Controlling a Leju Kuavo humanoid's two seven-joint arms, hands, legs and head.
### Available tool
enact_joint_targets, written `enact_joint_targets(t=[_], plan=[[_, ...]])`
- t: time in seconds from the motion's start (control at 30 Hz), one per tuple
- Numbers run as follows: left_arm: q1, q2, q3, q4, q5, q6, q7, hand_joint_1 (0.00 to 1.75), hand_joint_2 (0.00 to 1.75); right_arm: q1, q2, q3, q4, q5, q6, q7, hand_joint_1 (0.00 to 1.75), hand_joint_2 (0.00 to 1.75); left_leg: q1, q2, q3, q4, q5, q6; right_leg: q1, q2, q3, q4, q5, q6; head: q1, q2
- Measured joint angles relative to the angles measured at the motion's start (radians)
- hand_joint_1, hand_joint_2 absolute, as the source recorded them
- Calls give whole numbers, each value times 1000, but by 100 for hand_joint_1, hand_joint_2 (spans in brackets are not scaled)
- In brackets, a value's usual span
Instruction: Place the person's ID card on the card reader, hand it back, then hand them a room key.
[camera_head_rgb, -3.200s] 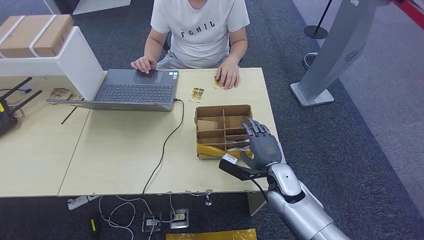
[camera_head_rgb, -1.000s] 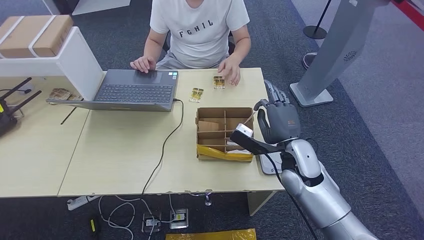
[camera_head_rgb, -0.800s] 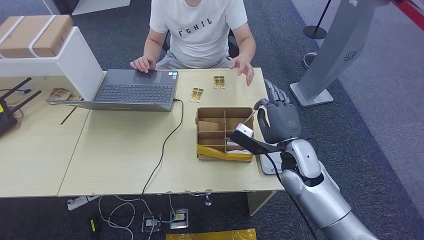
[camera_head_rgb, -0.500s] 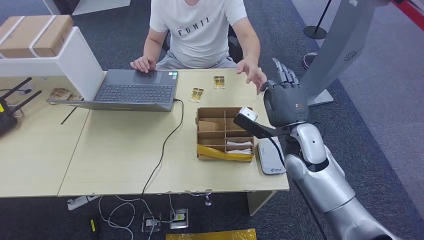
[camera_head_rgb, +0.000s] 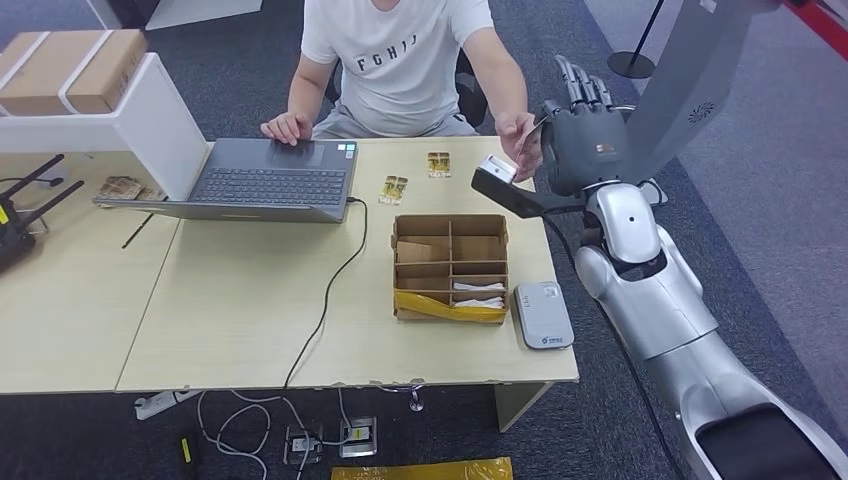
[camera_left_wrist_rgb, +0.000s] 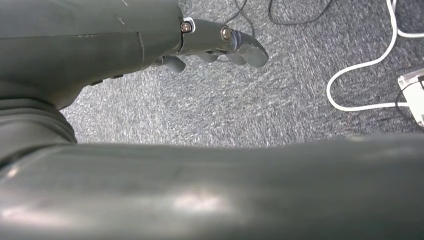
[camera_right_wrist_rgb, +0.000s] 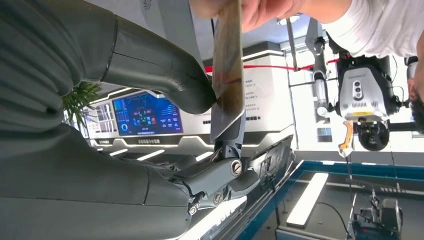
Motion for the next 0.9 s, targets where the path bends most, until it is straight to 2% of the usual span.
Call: enact_joint_targets(t=[0.43, 0.47, 0.57, 0.6, 0.7, 0.9], plan=[[-2, 4, 0, 0, 8, 1, 0, 0, 0, -47, 47, 29, 172, 11, -11, 14, 175, 175, 0, -1, 0, 0, 0, 0, 0, -1, 0, 0, 0, 0, 0, 0], [-2, 4, -1, 0, 6, 1, 1, 0, 0, -48, 48, 29, 181, 11, -13, 15, 168, 175, 0, -1, 0, 0, 0, 0, 0, -1, 0, 0, 0, 0, 0, 0], [-2, 3, -1, 0, 4, 1, 3, 0, 0, -48, 49, 30, 205, 12, -20, 16, 38, 175, 0, -1, 0, 0, 0, 0, 0, -1, 0, 0, 0, 0, 0, 0], [-2, 2, -1, 0, 4, 1, 3, 0, 0, -49, 49, 30, 212, 9, -21, 12, 1, 131, 0, -1, 0, 0, 0, 0, 0, -1, 0, 0, 0, 0, 0, 0], [-2, 1, -1, 0, 4, -1, 3, 0, 0, -48, 52, 30, 229, -22, -8, -15, 0, 0, 0, -1, 0, 0, 0, 0, 0, -1, 0, 0, 0, 0, 0, 0], [-2, -2, -1, 0, 5, -8, 5, 0, 0, -49, 60, 35, 246, -38, 27, -46, 0, 0, 0, -1, 0, 0, 0, 0, 1, 0, 0, 0, 0, 0, 0, 0]])
